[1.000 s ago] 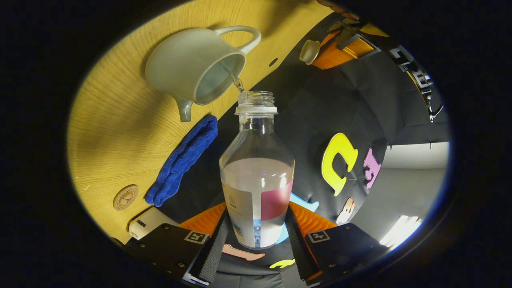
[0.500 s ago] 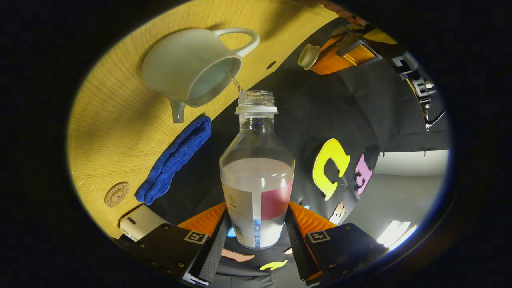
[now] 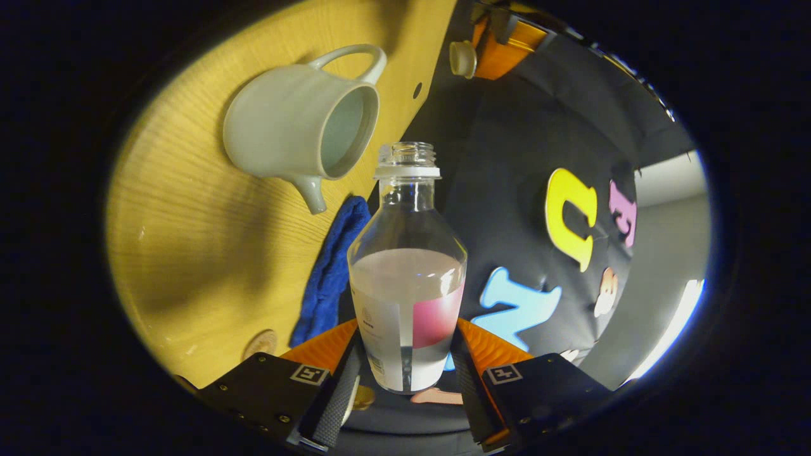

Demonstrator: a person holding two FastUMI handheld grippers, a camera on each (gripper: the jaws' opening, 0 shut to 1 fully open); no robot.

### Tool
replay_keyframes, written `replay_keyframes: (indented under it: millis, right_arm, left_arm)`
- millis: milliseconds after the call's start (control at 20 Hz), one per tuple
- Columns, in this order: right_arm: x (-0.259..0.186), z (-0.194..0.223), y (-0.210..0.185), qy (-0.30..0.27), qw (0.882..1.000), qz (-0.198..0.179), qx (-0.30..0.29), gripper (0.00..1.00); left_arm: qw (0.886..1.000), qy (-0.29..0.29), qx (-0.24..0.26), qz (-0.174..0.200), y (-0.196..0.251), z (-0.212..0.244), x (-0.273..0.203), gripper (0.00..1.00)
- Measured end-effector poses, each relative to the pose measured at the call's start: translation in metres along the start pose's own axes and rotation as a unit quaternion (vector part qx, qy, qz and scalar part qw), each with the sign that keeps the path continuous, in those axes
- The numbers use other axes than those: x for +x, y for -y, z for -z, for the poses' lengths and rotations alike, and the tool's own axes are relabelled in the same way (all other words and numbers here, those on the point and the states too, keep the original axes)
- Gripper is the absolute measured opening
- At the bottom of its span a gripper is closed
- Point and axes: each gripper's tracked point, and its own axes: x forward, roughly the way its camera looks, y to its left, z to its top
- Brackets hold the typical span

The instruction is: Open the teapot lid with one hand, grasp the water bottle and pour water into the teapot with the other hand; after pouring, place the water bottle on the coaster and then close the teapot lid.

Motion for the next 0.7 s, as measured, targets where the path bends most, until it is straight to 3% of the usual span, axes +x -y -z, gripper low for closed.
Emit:
replay_keyframes:
  millis: [300, 400, 450, 700]
  right_arm:
    - [-0.002, 0.007, -0.018, -0.003, 0.991, -0.053, 0.123, 0.75]
    - [-0.002, 0.012, -0.025, -0.005, 0.982, -0.074, 0.172, 0.75]
    - [0.001, 0.014, -0.026, -0.007, 0.976, -0.087, 0.201, 0.75]
    - [0.004, 0.028, -0.027, -0.016, 0.93, -0.129, 0.344, 0.76]
  left_arm:
    - [1.0, -0.006, 0.005, 0.001, 0.001, 0.004, 0.001, 0.18]
    - [1.0, -0.009, 0.01, 0.002, 0.001, 0.005, 0.002, 0.12]
    - [1.0, -0.011, 0.012, 0.002, 0.002, 0.007, 0.003, 0.18]
    - [1.0, -0.016, 0.019, 0.01, 0.011, 0.008, 0.005, 0.14]
